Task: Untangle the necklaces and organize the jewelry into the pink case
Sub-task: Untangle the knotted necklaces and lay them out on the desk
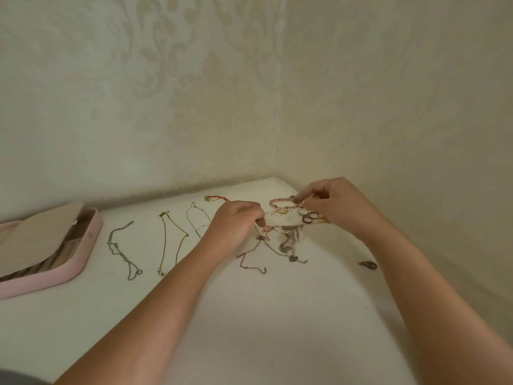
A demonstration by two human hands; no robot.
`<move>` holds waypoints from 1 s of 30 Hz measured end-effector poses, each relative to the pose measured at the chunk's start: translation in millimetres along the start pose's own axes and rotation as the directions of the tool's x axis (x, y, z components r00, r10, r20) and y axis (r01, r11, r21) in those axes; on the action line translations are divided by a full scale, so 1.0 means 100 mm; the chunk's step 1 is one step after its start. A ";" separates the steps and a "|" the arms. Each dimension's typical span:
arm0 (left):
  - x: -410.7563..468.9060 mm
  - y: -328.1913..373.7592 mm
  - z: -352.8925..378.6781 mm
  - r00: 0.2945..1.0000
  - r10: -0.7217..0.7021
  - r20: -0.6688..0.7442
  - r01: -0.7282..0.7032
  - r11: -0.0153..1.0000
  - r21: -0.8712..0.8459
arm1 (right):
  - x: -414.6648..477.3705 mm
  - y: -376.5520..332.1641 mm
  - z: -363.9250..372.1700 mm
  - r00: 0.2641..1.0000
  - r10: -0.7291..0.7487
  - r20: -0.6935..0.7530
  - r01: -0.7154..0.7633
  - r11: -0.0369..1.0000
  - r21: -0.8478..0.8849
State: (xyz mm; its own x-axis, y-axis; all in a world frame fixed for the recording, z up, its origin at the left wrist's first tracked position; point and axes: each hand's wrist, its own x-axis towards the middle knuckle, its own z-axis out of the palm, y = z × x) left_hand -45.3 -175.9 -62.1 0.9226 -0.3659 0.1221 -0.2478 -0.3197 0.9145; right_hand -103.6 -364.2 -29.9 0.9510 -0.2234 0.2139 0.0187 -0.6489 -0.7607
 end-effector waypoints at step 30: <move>-0.13 0.06 0.00 0.892 0.042 0.449 -0.035 0.999 -0.023 | 0.08 -0.01 -0.12 0.873 0.228 0.431 -0.477 0.217 0.852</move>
State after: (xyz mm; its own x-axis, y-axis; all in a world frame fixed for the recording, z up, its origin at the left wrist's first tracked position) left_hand -58.7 -172.7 -58.2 0.6803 -0.7325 -0.0260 -0.2735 -0.2866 0.9182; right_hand -99.2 -373.9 -20.2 0.9676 -0.0292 -0.2510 -0.1869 0.5856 -0.7887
